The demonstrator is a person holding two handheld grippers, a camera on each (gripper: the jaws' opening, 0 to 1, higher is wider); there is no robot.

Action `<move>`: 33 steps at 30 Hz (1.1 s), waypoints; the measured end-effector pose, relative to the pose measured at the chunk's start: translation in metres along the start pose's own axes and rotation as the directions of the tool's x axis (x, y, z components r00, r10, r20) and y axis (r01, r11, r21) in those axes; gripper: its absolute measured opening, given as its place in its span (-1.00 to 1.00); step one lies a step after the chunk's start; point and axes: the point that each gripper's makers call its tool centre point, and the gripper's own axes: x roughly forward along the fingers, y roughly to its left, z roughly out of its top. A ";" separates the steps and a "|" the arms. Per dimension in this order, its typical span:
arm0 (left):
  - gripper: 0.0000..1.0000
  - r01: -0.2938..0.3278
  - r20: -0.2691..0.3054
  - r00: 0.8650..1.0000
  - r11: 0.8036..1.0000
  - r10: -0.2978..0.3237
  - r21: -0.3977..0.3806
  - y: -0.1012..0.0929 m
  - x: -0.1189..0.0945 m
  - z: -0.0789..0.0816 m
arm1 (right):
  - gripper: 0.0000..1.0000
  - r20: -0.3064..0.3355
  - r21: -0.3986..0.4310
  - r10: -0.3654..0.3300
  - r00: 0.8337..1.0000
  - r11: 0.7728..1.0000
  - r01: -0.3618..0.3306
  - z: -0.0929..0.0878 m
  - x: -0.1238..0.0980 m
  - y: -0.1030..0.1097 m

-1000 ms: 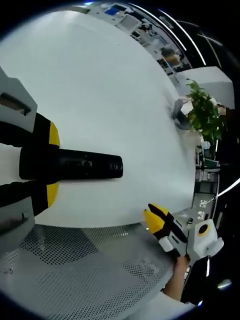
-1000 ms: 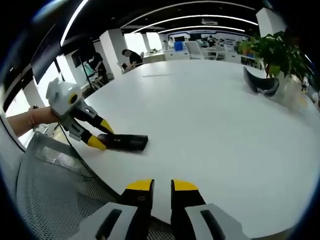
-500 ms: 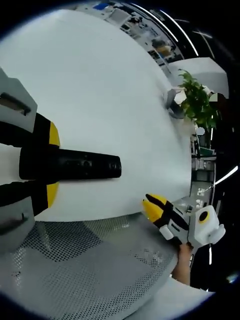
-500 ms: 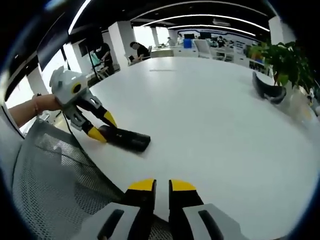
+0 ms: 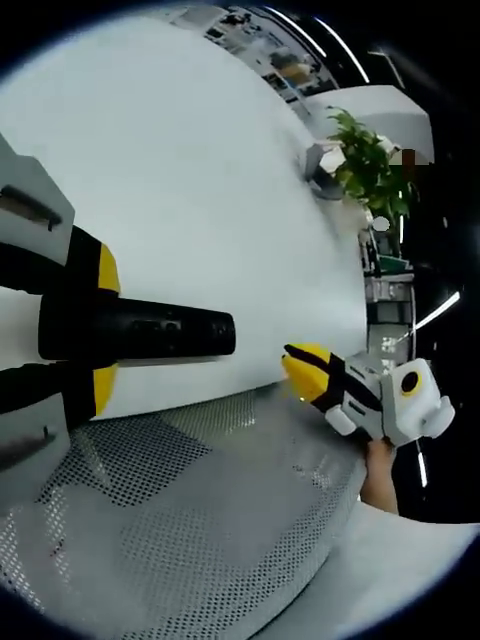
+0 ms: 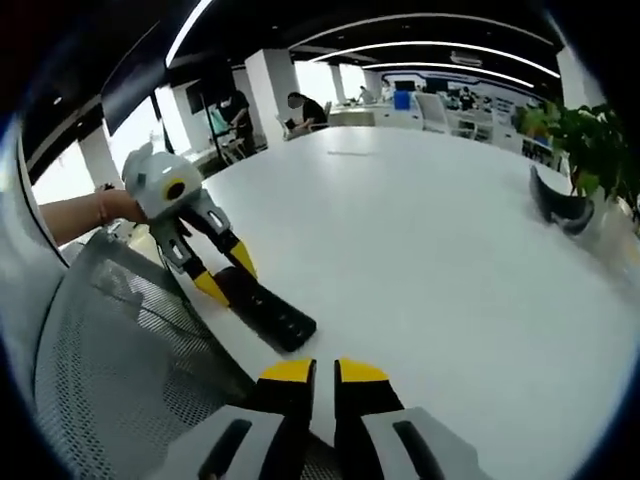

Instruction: Press the specified remote control buttons in sequence, fully releasing each button before pressing the next.

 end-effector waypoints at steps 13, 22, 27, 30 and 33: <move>-0.53 0.026 0.005 1.000 0.999 -0.026 0.023 -0.004 0.002 -0.001 | -1.00 -0.107 -0.237 0.102 0.989 0.963 -0.125 0.002 0.012 0.013; -0.53 0.012 0.014 1.000 1.000 -0.012 -0.002 -0.004 0.002 -0.001 | -1.00 -0.176 -0.350 0.161 0.971 0.912 -0.215 0.015 0.032 0.021; -0.53 0.006 0.020 1.000 1.000 -0.006 -0.014 -0.006 0.003 -0.001 | -1.00 -0.245 -0.381 0.183 0.952 0.885 -0.268 0.012 0.045 0.028; -0.53 -0.006 0.025 1.000 1.000 0.006 -0.022 -0.005 0.003 -0.002 | -1.00 -0.367 -0.391 0.168 0.915 0.864 -0.316 -0.008 0.044 0.029; -0.52 -0.008 0.037 0.999 0.999 0.009 -0.050 -0.005 0.003 -0.003 | -1.00 -0.324 -0.427 0.163 0.932 0.854 -0.298 0.000 0.050 0.030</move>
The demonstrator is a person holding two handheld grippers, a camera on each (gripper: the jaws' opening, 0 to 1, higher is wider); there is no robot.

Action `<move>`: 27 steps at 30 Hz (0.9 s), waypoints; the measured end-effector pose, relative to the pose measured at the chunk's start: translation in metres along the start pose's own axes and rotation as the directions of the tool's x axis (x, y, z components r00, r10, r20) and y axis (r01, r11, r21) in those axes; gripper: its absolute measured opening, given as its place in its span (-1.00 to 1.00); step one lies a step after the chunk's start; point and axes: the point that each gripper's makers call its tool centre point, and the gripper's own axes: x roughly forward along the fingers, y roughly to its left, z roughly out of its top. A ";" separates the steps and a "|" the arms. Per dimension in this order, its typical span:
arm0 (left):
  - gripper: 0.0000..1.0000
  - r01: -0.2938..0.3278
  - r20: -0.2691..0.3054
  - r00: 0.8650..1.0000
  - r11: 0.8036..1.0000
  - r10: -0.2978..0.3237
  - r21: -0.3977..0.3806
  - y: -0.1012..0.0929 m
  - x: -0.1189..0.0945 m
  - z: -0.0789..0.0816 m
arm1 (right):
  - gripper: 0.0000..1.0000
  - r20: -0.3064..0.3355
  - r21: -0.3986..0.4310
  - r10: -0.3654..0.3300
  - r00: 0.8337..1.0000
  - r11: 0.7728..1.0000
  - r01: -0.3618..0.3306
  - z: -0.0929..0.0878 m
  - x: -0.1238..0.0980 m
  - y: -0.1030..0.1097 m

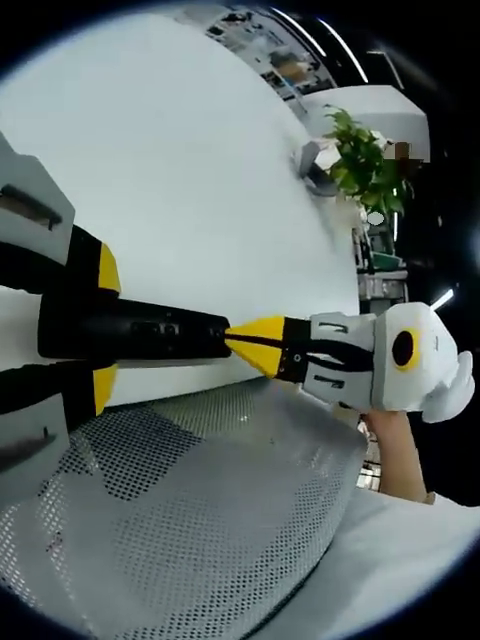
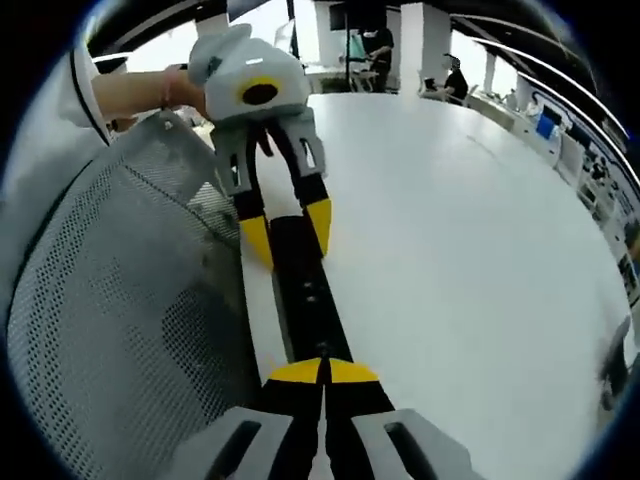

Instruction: Press the specified remote control buttons in sequence, fully releasing each button before pressing the next.

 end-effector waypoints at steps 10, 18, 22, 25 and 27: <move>-0.44 -0.075 0.041 0.996 0.979 0.084 -0.188 -0.001 0.001 0.005 | -1.00 -0.007 0.005 -0.031 0.999 0.999 0.032 -0.001 -0.001 0.001; -0.49 -0.113 0.041 0.992 0.991 0.116 -0.066 -0.004 0.002 0.004 | -1.00 0.018 0.062 -0.061 0.998 0.996 0.059 -0.001 -0.005 -0.003; -0.51 -0.112 0.055 0.992 0.991 0.116 -0.070 -0.003 0.001 0.004 | -1.00 -0.030 0.030 -0.060 0.998 0.998 0.061 -0.008 -0.008 -0.006; -0.51 -0.109 0.058 0.992 0.992 0.113 -0.067 -0.003 0.001 0.004 | -1.00 -0.029 0.034 -0.048 0.998 0.998 0.049 -0.006 -0.008 -0.006; -0.51 -0.109 0.061 0.992 0.992 0.113 -0.065 -0.003 0.000 0.004 | -1.00 -0.004 0.020 -0.063 0.998 0.998 0.063 0.002 -0.010 -0.010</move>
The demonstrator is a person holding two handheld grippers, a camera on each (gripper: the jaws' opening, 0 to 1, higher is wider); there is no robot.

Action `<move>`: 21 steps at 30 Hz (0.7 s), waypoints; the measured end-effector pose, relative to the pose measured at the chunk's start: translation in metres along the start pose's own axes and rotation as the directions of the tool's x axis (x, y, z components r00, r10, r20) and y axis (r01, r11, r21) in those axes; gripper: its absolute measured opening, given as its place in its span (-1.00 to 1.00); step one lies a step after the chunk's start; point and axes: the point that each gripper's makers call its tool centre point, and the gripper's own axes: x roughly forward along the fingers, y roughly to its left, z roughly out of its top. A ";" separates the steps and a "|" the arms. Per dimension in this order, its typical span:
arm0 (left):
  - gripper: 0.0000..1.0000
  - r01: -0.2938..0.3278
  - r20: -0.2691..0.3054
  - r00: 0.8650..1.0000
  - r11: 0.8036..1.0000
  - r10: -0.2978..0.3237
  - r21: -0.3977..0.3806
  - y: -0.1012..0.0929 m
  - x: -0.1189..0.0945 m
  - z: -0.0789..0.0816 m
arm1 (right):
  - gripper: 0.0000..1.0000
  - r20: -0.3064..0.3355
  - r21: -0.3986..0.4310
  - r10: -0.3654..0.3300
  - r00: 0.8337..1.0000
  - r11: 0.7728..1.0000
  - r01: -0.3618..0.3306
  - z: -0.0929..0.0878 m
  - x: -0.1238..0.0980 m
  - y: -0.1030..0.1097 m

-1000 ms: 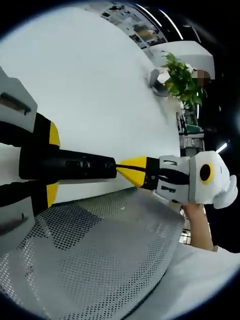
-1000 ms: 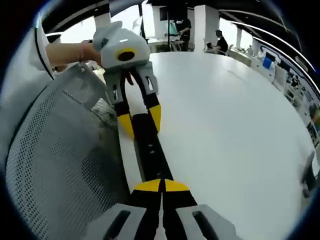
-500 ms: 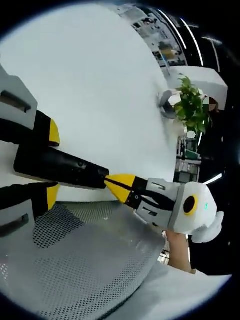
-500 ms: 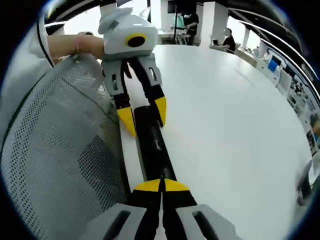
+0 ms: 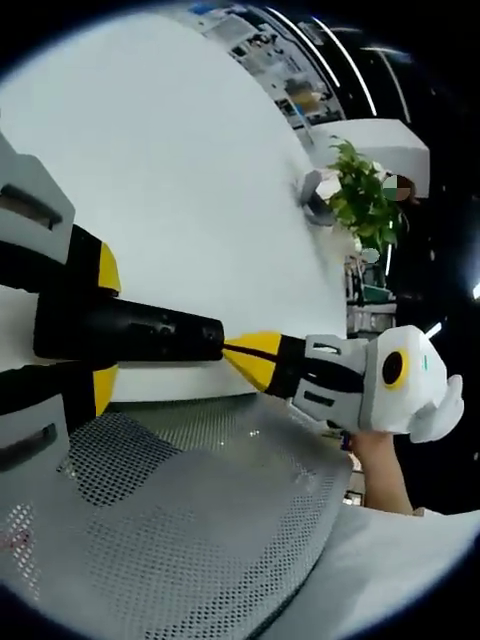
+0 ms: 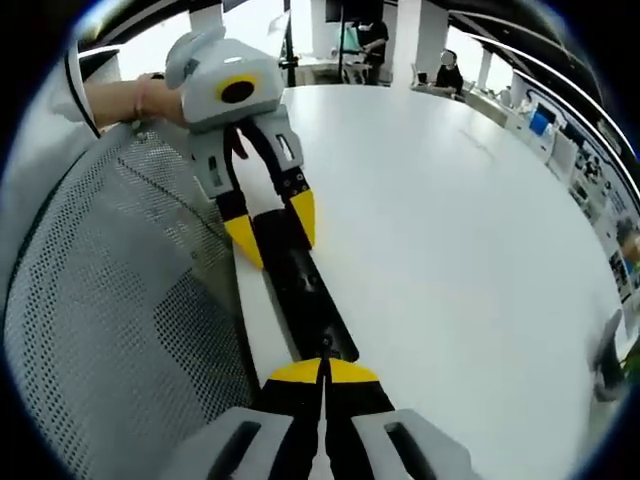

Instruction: Press the specified remote control buttons in sequence, fully releasing each button before pressing the next.

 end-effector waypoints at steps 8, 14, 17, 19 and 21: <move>-0.52 0.014 0.004 1.000 1.000 -0.014 0.010 -0.001 0.000 -0.001 | -1.00 -0.054 -0.061 0.026 0.998 0.998 -0.029 -0.003 0.006 0.000; -0.51 0.009 0.011 1.000 1.000 -0.009 -0.017 -0.001 0.001 -0.001 | -1.00 -0.095 0.006 0.051 0.994 0.999 -0.051 -0.004 0.007 -0.002; -0.48 0.012 0.028 1.000 0.990 -0.008 -0.138 0.000 0.002 0.003 | -1.00 -0.133 0.009 0.069 0.989 0.998 -0.069 -0.004 0.008 -0.001; -0.47 0.013 0.026 1.000 0.988 -0.010 -0.154 0.001 0.002 0.006 | -1.00 -0.146 -0.011 0.069 0.987 0.997 -0.072 -0.004 0.008 0.000; -0.48 0.025 0.022 0.999 0.997 -0.024 -0.073 -0.001 0.003 0.007 | -1.00 -0.144 0.038 0.070 0.987 0.997 -0.065 -0.005 0.008 0.000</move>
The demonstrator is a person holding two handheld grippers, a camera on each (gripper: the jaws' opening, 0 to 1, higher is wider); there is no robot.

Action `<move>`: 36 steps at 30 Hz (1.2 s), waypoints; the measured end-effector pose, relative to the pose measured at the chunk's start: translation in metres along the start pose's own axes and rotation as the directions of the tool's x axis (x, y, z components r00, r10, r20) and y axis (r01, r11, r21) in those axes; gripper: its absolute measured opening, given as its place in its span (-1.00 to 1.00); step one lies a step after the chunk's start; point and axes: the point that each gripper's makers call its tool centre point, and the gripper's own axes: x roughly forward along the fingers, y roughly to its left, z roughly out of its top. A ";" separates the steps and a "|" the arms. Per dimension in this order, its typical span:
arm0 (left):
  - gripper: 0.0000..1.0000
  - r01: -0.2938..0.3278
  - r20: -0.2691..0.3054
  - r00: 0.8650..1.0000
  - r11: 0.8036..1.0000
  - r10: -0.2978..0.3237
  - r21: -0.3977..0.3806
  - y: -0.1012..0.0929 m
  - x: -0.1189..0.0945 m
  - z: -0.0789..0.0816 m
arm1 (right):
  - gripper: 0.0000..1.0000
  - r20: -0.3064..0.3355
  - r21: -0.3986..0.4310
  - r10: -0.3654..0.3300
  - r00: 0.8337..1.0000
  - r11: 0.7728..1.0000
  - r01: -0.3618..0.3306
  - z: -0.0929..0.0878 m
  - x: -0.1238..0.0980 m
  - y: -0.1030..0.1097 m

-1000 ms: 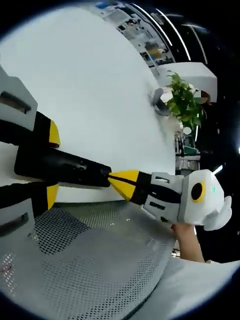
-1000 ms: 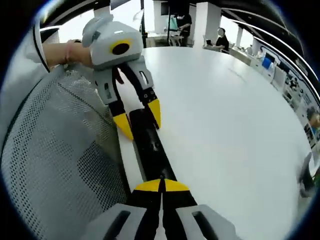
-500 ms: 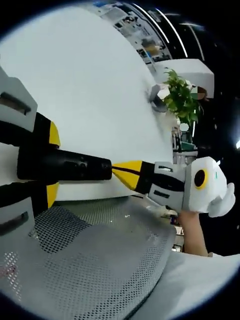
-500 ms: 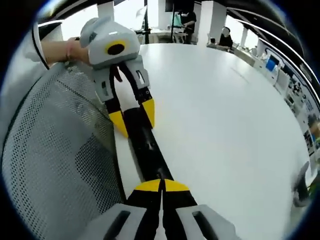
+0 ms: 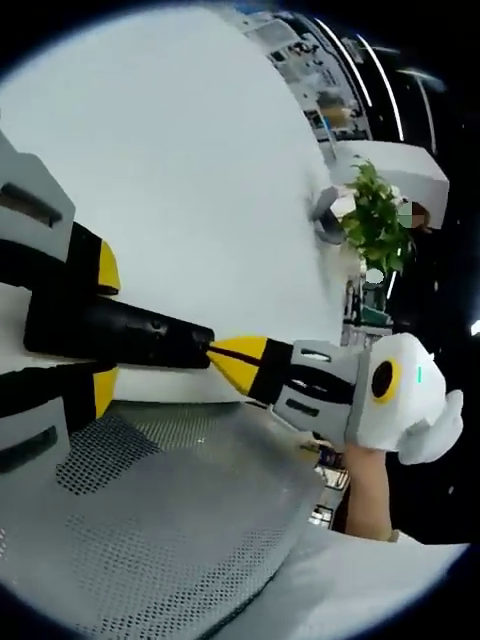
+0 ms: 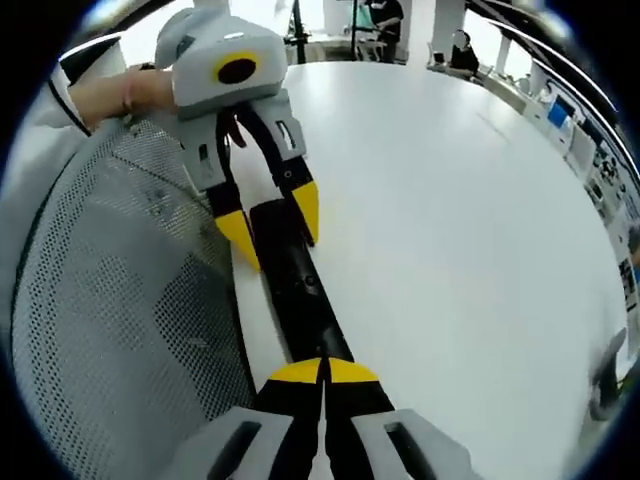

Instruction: Press the specified remote control buttons in sequence, fully releasing each button before pressing the next.

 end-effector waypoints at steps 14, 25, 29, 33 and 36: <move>-0.52 0.053 0.006 0.999 0.991 -0.054 0.121 -0.006 0.000 -0.006 | -1.00 0.157 -0.018 -0.006 0.988 1.000 0.009 0.005 -0.004 0.013; -0.51 0.059 0.016 0.998 0.994 -0.061 0.094 -0.006 0.001 -0.005 | -1.00 0.079 -0.144 0.023 0.997 0.989 -0.012 0.006 0.002 0.017; -0.51 0.064 0.021 0.998 0.996 -0.066 0.069 -0.007 0.001 -0.005 | -1.00 0.063 -0.098 0.034 0.997 0.995 -0.027 0.006 0.003 0.014; -0.51 0.064 0.022 0.998 0.996 -0.066 0.068 -0.006 0.002 -0.005 | -1.00 0.090 -0.055 0.048 0.995 0.998 -0.043 0.005 0.002 0.014; -0.51 0.069 0.020 0.997 0.996 -0.070 0.065 -0.007 0.001 -0.006 | -1.00 0.128 -0.053 0.057 0.990 0.997 -0.050 0.005 0.001 0.015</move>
